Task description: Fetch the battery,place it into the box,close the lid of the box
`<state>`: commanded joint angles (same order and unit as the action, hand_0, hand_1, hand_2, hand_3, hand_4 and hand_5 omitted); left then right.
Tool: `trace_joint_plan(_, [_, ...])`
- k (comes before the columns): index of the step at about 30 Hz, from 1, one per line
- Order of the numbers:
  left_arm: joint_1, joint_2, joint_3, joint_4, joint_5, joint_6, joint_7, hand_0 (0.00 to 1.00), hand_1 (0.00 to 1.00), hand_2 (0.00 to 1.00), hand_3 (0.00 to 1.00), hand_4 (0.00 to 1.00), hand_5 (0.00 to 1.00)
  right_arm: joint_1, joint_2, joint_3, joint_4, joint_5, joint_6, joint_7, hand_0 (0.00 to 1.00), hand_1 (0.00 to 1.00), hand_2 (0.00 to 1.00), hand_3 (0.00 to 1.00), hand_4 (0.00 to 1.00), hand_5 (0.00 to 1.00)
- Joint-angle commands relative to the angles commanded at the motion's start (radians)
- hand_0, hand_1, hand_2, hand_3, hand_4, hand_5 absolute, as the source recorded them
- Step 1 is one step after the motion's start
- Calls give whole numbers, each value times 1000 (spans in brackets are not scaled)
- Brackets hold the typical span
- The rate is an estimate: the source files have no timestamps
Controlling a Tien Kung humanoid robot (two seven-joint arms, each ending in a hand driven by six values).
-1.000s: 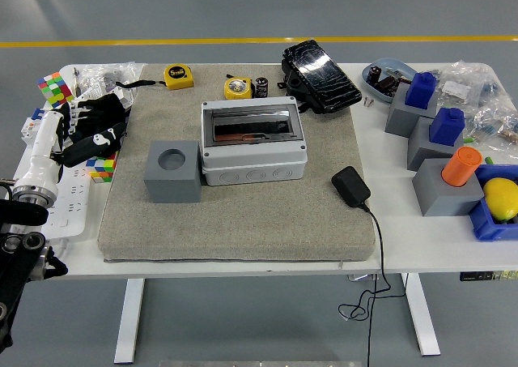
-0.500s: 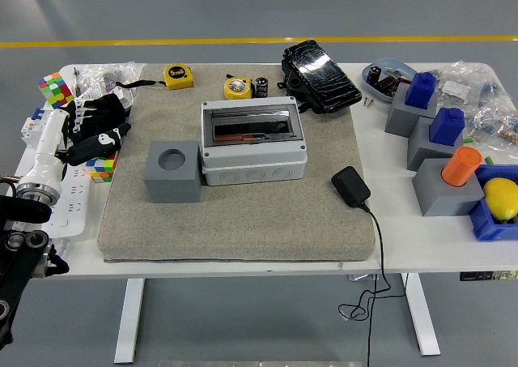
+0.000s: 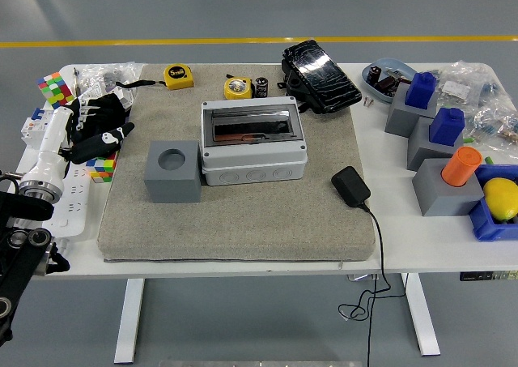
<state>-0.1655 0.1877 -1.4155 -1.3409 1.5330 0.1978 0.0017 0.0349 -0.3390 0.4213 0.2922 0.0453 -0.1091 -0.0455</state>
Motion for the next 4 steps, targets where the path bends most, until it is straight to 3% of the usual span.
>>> trace_joint_plan(4, [3,-1,-6,-4,3,-1,1,723,681,667,670,956,304,1,0,-7,0,1,3,-2,546,601,589,543,918,483])
